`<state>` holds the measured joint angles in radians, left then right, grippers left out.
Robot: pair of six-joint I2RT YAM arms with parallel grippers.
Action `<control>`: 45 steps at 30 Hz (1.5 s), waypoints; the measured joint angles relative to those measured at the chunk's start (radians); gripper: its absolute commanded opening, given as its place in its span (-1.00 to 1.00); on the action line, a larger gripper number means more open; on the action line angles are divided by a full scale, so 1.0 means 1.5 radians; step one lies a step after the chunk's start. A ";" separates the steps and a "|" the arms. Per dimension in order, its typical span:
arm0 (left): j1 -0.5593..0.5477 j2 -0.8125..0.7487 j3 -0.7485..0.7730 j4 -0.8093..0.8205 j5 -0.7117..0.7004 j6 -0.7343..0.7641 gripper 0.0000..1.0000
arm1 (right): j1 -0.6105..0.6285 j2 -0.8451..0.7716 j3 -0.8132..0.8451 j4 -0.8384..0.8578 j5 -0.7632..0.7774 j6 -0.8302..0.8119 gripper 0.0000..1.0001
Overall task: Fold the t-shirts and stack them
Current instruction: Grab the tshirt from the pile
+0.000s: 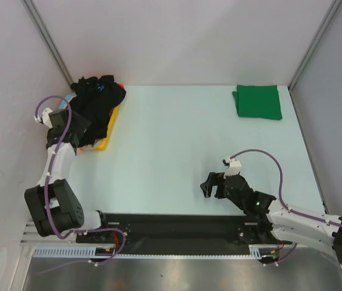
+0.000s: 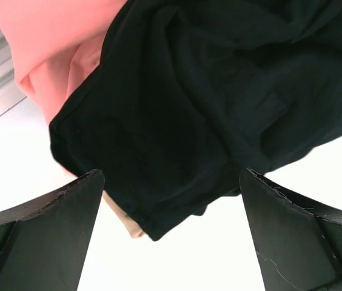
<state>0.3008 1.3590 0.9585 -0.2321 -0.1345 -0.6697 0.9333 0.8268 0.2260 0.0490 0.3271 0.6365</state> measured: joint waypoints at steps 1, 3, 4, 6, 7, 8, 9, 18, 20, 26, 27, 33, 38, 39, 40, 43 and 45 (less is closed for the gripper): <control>0.000 -0.004 -0.001 0.005 0.000 0.000 1.00 | -0.001 0.000 0.000 0.000 -0.001 0.000 0.84; 0.000 -0.009 -0.001 0.013 -0.001 -0.001 1.00 | -0.001 0.000 0.000 0.000 -0.002 0.000 0.84; 0.000 -0.008 -0.001 0.015 -0.002 -0.002 0.99 | -0.001 0.000 0.000 0.000 -0.002 0.000 0.84; 0.000 -0.004 -0.001 0.013 -0.006 -0.004 1.00 | -0.003 0.000 -0.002 0.001 -0.002 0.000 0.84; 0.001 0.002 0.001 0.012 -0.008 -0.005 1.00 | -0.003 0.000 -0.003 0.001 -0.003 0.000 0.84; 0.001 0.010 0.004 0.008 -0.009 -0.007 0.99 | -0.003 0.000 -0.004 0.001 -0.004 0.000 0.84; 0.001 0.019 0.008 0.008 -0.010 -0.008 0.99 | -0.004 0.000 -0.004 0.001 -0.005 0.000 0.84; 0.001 0.097 0.072 -0.011 -0.001 -0.005 -1.00 | -0.006 0.001 -0.006 0.001 -0.007 0.000 0.84; 0.001 0.091 0.078 -0.012 0.006 -0.003 -0.99 | -0.008 0.001 -0.007 0.000 -0.007 0.001 0.84; -0.050 0.040 0.144 -0.050 0.009 0.017 -0.99 | -0.010 0.000 -0.007 -0.004 -0.007 0.001 0.82; -0.076 0.034 0.175 -0.062 0.008 0.026 -0.99 | -0.011 -0.001 -0.006 -0.010 -0.007 0.001 0.82; -0.319 0.031 0.469 -0.128 0.009 0.116 -0.99 | -0.013 -0.063 0.050 -0.105 0.001 -0.001 0.83; -0.425 0.006 0.608 -0.146 0.081 0.134 -0.99 | -0.015 -0.153 0.135 -0.192 0.041 -0.003 0.85; -0.429 -0.003 0.612 -0.147 0.100 0.133 -0.99 | -0.016 -0.171 0.152 -0.212 0.052 -0.004 0.84; -0.430 -0.013 0.612 -0.150 0.121 0.131 -0.99 | -0.017 -0.185 0.167 -0.231 0.061 -0.005 0.86; -0.438 -0.031 0.590 -0.148 0.162 0.124 -0.99 | -0.020 -0.226 0.207 -0.287 0.094 -0.006 0.88; -0.446 -0.071 0.478 -0.104 0.186 0.105 -0.99 | -0.021 -0.241 0.224 -0.314 0.112 -0.005 0.91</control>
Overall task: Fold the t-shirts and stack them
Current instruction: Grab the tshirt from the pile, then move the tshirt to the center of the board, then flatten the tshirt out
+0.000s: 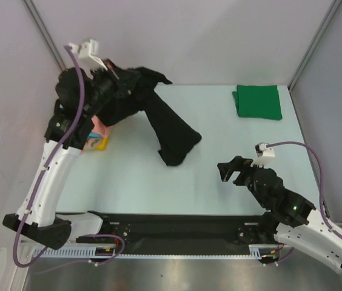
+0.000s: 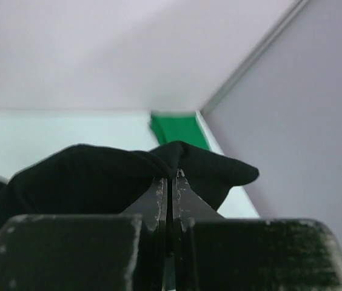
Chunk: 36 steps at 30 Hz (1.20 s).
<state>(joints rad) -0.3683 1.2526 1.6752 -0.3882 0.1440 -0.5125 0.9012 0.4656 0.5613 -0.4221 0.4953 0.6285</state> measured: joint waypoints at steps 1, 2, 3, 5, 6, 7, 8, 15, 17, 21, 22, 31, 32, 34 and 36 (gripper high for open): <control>-0.002 -0.010 -0.028 0.002 0.003 -0.005 -0.99 | 0.000 -0.006 0.004 -0.013 0.009 0.000 0.91; -0.003 -0.028 -0.087 0.016 0.007 -0.018 -0.99 | 0.000 -0.010 0.005 -0.025 0.014 0.001 0.92; -0.004 -0.044 -0.145 0.027 0.012 -0.033 -0.99 | 0.000 -0.012 0.005 -0.037 0.014 0.004 0.91; -0.005 -0.064 -0.246 0.044 0.017 -0.064 -0.99 | -0.001 -0.009 0.004 -0.054 0.010 0.008 0.91; -0.006 -0.069 -0.291 0.056 0.018 -0.080 -0.99 | -0.002 -0.006 0.002 -0.054 0.001 0.011 0.90; -0.008 -0.072 -0.338 0.067 0.019 -0.099 -0.99 | -0.002 -0.002 -0.001 -0.053 -0.008 0.013 0.90; -0.011 -0.072 -0.369 0.076 0.019 -0.115 -0.99 | -0.002 0.004 -0.007 -0.048 -0.019 0.018 0.90; -0.138 -0.072 -0.478 0.177 -0.033 -0.232 -0.99 | -0.002 0.066 -0.026 -0.034 -0.063 0.035 0.94; -0.183 -0.072 -0.479 0.206 -0.058 -0.254 -0.99 | -0.003 0.087 -0.026 -0.019 -0.080 0.036 0.93; -0.217 -0.072 -0.479 0.236 -0.094 -0.281 -0.99 | -0.004 0.183 -0.034 0.064 -0.145 0.041 0.84; -0.216 -0.072 -0.479 0.234 -0.104 -0.281 -0.99 | -0.003 0.217 -0.042 0.096 -0.164 0.043 0.82; -0.181 -0.151 -0.514 0.194 -0.168 -0.281 -0.92 | 0.016 0.548 -0.054 0.327 -0.295 0.046 0.64; -0.168 -0.162 -0.520 0.191 -0.167 -0.281 -0.93 | 0.017 0.575 -0.046 0.348 -0.303 0.046 0.61; -0.139 -0.176 -0.535 0.187 -0.162 -0.282 -0.92 | 0.018 0.637 -0.012 0.395 -0.321 0.044 0.45; -0.117 -0.183 -0.551 0.183 -0.157 -0.281 -0.92 | 0.018 0.689 0.014 0.434 -0.335 0.044 0.14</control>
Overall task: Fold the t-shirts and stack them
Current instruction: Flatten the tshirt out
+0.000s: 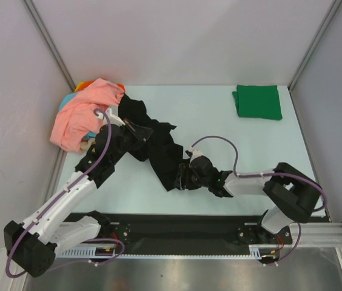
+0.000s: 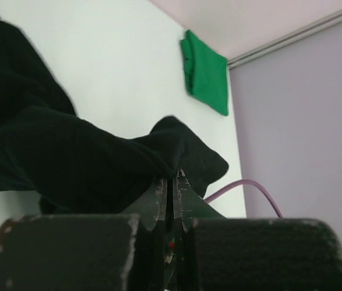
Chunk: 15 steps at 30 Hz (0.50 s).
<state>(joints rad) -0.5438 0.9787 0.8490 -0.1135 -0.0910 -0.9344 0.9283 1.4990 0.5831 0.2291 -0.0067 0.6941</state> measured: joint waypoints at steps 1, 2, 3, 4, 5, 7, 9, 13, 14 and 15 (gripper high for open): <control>0.010 -0.004 -0.009 -0.004 0.003 0.000 -0.91 | 0.000 0.025 0.012 0.019 -0.006 0.000 -0.04; 0.019 -0.008 -0.019 -0.011 0.007 0.000 -0.91 | 0.000 0.047 0.021 0.038 -0.013 0.002 -0.23; 0.024 -0.011 -0.025 -0.018 0.010 0.001 -0.91 | 0.000 0.062 0.027 0.049 -0.019 0.000 -0.60; 0.032 -0.014 -0.030 -0.025 0.013 0.001 -0.91 | -0.001 0.072 0.030 0.056 -0.022 0.000 -0.80; 0.038 -0.018 -0.033 -0.033 0.016 0.002 -0.91 | -0.002 0.077 0.031 0.056 -0.024 0.000 -1.00; 0.048 -0.024 -0.034 -0.045 0.020 0.005 -0.92 | -0.009 0.072 0.031 0.038 -0.024 0.000 -1.00; 0.056 -0.030 -0.034 -0.051 0.028 0.011 -0.96 | -0.024 0.039 0.031 -0.007 -0.011 -0.012 -1.00; 0.061 -0.024 -0.015 -0.071 0.050 0.021 -0.95 | -0.096 -0.119 0.071 -0.184 0.050 -0.060 -1.00; 0.061 -0.018 0.000 -0.082 0.059 0.024 -0.92 | -0.132 -0.174 0.098 -0.235 0.061 -0.077 -1.00; 0.060 -0.012 0.016 -0.086 0.066 0.026 -0.91 | -0.170 -0.228 0.127 -0.276 0.075 -0.093 -1.00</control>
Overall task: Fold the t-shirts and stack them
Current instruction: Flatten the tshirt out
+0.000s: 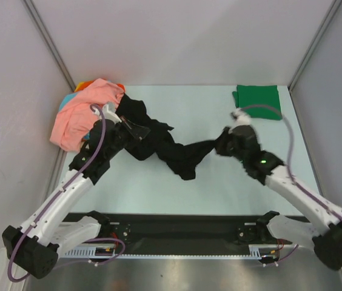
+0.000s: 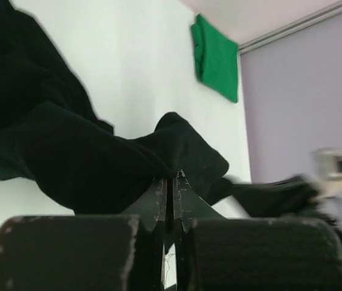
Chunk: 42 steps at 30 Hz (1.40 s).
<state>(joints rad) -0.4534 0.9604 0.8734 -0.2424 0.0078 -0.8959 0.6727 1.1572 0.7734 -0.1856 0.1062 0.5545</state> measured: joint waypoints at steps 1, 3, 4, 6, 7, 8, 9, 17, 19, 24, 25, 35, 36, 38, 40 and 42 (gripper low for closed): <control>0.000 0.003 0.012 -0.002 0.005 0.001 -0.88 | -0.043 -0.048 0.031 -0.032 0.008 -0.014 -1.00; -0.003 0.006 0.036 0.001 0.017 0.003 -0.79 | -0.120 -0.124 0.084 -0.080 0.021 -0.039 -1.00; -0.005 0.005 0.039 0.008 0.022 0.002 -0.75 | -0.160 -0.158 0.103 -0.101 0.020 -0.049 -1.00; -0.015 0.004 0.037 0.022 0.033 -0.002 -0.46 | -0.225 -0.216 0.114 -0.139 0.021 -0.066 -1.00; -0.026 0.004 0.030 0.032 0.035 -0.007 -0.30 | -0.244 -0.234 0.112 -0.159 0.020 -0.070 -1.00; -0.044 0.004 0.017 0.042 0.035 -0.012 0.15 | -0.261 -0.248 0.106 -0.180 0.018 -0.074 -1.00; -0.070 0.003 -0.003 0.060 0.034 -0.016 0.27 | -0.277 -0.258 0.091 -0.196 0.019 -0.075 -1.00; -0.197 -0.067 -0.271 0.055 0.017 -0.066 0.62 | -0.359 -0.227 0.051 -0.336 0.070 -0.031 -1.00; -0.197 -0.117 -0.307 0.026 -0.008 -0.071 0.62 | -0.384 -0.219 0.048 -0.329 0.062 -0.021 -1.00; -0.197 -0.172 -0.315 0.006 -0.063 -0.066 0.62 | -0.390 -0.178 -0.005 -0.285 0.025 -0.005 -1.00; -0.197 -0.169 -0.316 0.009 -0.068 -0.064 0.62 | -0.390 -0.169 -0.020 -0.281 0.018 -0.003 -1.00; -0.272 0.113 -0.242 0.091 -0.053 -0.002 0.60 | -0.390 -0.157 -0.054 -0.253 -0.007 0.002 -1.00; -0.286 0.141 -0.215 0.085 -0.055 0.007 0.61 | -0.390 -0.157 -0.054 -0.250 -0.009 0.002 -1.00; -0.321 0.224 -0.123 0.070 -0.060 0.041 0.61 | -0.391 -0.157 -0.054 -0.246 -0.012 0.002 -1.00; -0.347 0.314 -0.007 0.042 -0.070 0.070 0.62 | -0.391 -0.158 -0.055 -0.243 -0.014 0.002 -1.00; -0.365 0.401 0.112 0.020 -0.086 0.100 0.60 | -0.391 -0.158 -0.055 -0.241 -0.019 0.002 -1.00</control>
<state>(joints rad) -1.0016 1.5623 1.0409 -0.2119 -0.1211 -0.7464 0.0860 0.9207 0.6903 -0.5472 0.0776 0.5571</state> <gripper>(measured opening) 0.808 0.019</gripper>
